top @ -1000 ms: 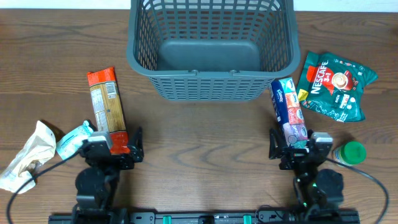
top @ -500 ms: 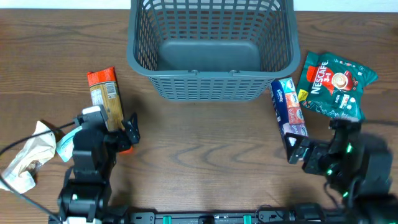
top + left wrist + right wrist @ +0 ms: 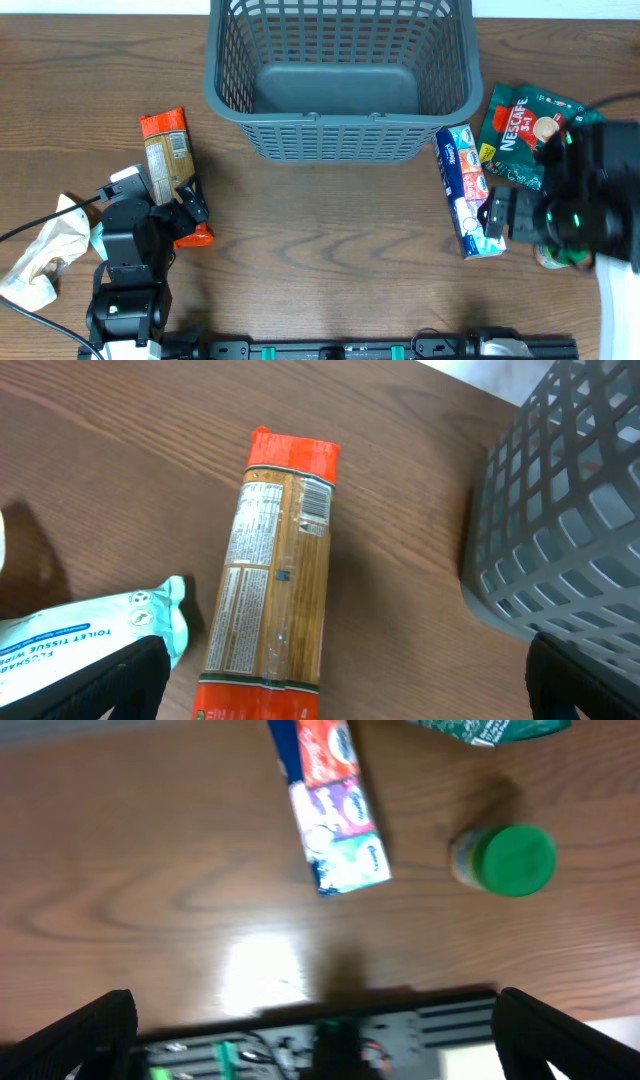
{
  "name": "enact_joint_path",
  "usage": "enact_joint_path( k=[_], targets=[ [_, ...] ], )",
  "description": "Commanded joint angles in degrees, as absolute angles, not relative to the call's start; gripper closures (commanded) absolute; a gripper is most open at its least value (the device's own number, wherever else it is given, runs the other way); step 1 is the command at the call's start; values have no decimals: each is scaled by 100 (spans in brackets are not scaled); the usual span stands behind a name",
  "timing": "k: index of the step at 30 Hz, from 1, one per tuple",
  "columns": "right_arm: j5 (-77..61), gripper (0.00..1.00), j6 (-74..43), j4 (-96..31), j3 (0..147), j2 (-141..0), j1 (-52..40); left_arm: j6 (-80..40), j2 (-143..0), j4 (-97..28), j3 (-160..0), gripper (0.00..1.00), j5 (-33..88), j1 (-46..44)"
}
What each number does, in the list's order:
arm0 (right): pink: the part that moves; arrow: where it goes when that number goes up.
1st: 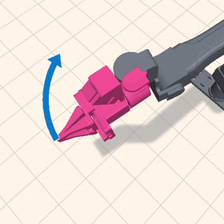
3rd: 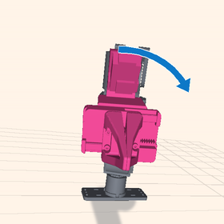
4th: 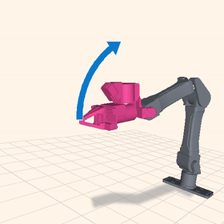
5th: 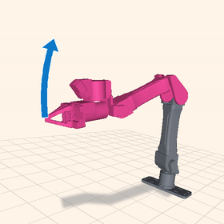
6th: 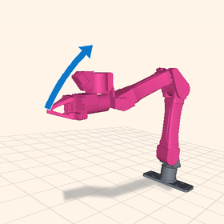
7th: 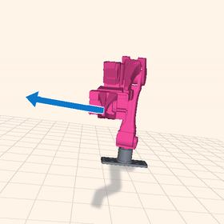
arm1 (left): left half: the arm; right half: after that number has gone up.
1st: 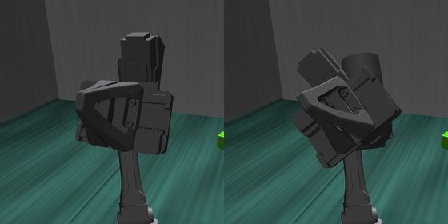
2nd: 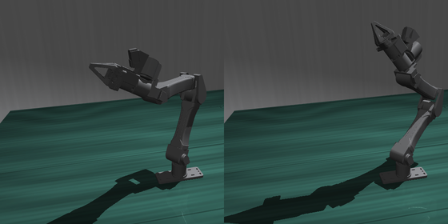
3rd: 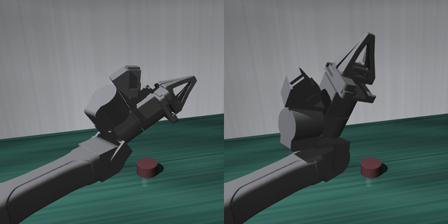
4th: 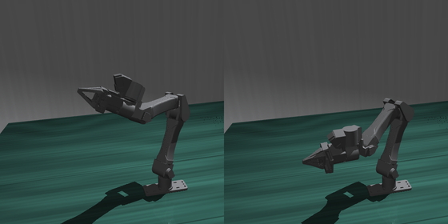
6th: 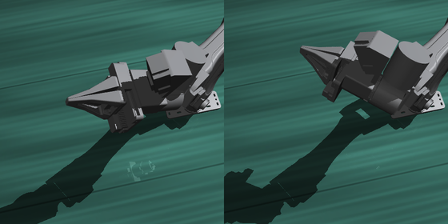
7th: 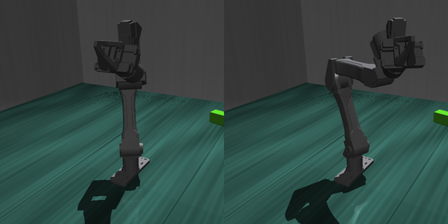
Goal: Pack container
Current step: 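Reach the right gripper to the blue Kleenex pack and grasp it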
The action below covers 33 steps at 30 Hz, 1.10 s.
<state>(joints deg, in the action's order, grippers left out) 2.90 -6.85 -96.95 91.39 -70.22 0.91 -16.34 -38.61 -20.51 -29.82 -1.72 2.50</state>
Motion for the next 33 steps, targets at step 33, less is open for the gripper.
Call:
enact_joint_path(
  k=[33],
  targets=[
    [47, 1, 1022, -3765, 5004, -8659, 456, -1662, -3833, -2012, -3120, 1, -200, 287]
  ],
)
